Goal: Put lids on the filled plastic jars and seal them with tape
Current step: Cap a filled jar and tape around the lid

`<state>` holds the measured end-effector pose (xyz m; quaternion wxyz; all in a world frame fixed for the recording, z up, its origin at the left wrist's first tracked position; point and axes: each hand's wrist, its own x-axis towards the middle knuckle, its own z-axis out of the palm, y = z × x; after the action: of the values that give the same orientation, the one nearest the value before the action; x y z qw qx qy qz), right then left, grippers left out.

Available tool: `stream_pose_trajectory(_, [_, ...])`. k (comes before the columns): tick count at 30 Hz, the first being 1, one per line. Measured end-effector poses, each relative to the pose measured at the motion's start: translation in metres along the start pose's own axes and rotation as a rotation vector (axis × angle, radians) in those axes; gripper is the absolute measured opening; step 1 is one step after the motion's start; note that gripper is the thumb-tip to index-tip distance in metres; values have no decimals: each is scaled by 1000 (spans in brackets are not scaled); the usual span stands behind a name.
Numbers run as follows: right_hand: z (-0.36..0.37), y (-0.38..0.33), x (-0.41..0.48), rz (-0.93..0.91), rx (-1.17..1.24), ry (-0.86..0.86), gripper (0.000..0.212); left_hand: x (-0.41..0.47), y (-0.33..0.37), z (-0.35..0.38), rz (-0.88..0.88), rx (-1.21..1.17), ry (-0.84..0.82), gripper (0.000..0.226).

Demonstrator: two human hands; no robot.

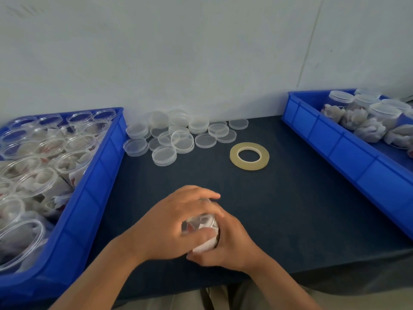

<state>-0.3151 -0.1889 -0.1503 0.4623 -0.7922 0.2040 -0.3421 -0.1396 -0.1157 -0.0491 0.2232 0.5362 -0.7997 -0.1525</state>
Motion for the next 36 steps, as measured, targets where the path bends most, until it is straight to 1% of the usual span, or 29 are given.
stream_pose_trajectory(2, [2,-2,0,4,-56,69,70,-2,7,4,-165,44,-4,58])
stream_pose_trajectory(4, [9,-10,0,5,-275,178,70,1,23,18,-390,54,92,70])
stream_pose_trajectory(5, [13,-14,0,-8,-371,216,67,4,31,25,-439,109,167,72])
stream_pose_trajectory(6, [15,-18,-1,-12,-388,227,63,8,39,30,-426,195,253,69])
stream_pose_trajectory(7, [16,-20,-3,-12,-351,221,58,9,44,33,-371,239,330,61])
stream_pose_trajectory(8, [13,-20,-5,-11,-248,194,54,10,45,32,-274,228,388,50])
stream_pose_trajectory(9, [7,-19,-8,2,-105,136,55,8,42,29,-173,179,382,37])
stream_pose_trajectory(11, [-7,-17,-17,51,151,-68,67,2,31,23,25,14,261,19])
stream_pose_trajectory(12, [-11,-19,-21,72,225,-174,74,-1,26,19,78,-105,167,16])
stream_pose_trajectory(13, [-12,-22,-25,87,269,-234,80,-4,21,16,88,-218,92,20])
stream_pose_trajectory(14, [-10,-23,-29,97,289,-219,84,-6,18,13,58,-282,49,31])
stream_pose_trajectory(15, [-6,-24,-32,104,315,-147,86,-8,15,10,12,-286,46,47])
stream_pose_trajectory(17, [-3,-27,-37,101,273,60,88,-15,10,8,-91,-277,89,76])
stream_pose_trajectory(19, [-2,-28,-37,90,122,218,87,-25,11,12,-179,-397,116,88])
stream_pose_trajectory(20, [0,-31,-36,86,14,259,85,-26,16,16,-217,-437,132,92])
stream_pose_trajectory(21, [3,-35,-35,78,-126,284,81,-26,25,21,-257,-425,177,96])
stream_pose_trajectory(22, [7,-38,-34,70,-241,296,79,-25,35,26,-293,-366,253,98])
stream_pose_trajectory(23, [9,-40,-34,75,-272,276,81,-24,44,30,-293,-294,338,95])
stream_pose_trajectory(24, [10,-40,-34,81,-189,212,87,-23,49,30,-263,-249,406,87])
stream_pose_trajectory(25, [7,-43,-34,76,-12,123,92,-22,52,27,-226,-251,417,79])
stream_pose_trajectory(26, [0,-46,-34,56,144,21,94,-22,52,22,-184,-271,384,75])
stream_pose_trajectory(27, [-9,-50,-34,52,249,-70,95,-22,48,16,-143,-305,319,76])
stream_pose_trajectory(29, [-20,-52,-29,52,322,-162,94,-25,37,7,-79,-443,219,87])
stream_pose_trajectory(30, [-21,-53,-28,67,316,-147,92,-25,34,8,-77,-519,226,93])
stream_pose_trajectory(32, [-13,-53,-29,117,233,-28,92,-24,37,16,-142,-566,332,97])
stream_pose_trajectory(34, [1,-53,-31,128,62,95,92,-20,47,25,-261,-519,447,96])
stream_pose_trajectory(35, [6,-52,-33,126,21,132,90,-19,50,30,-298,-491,487,96])
stream_pose_trajectory(36, [9,-50,-34,129,49,147,88,-19,49,34,-303,-476,514,93])
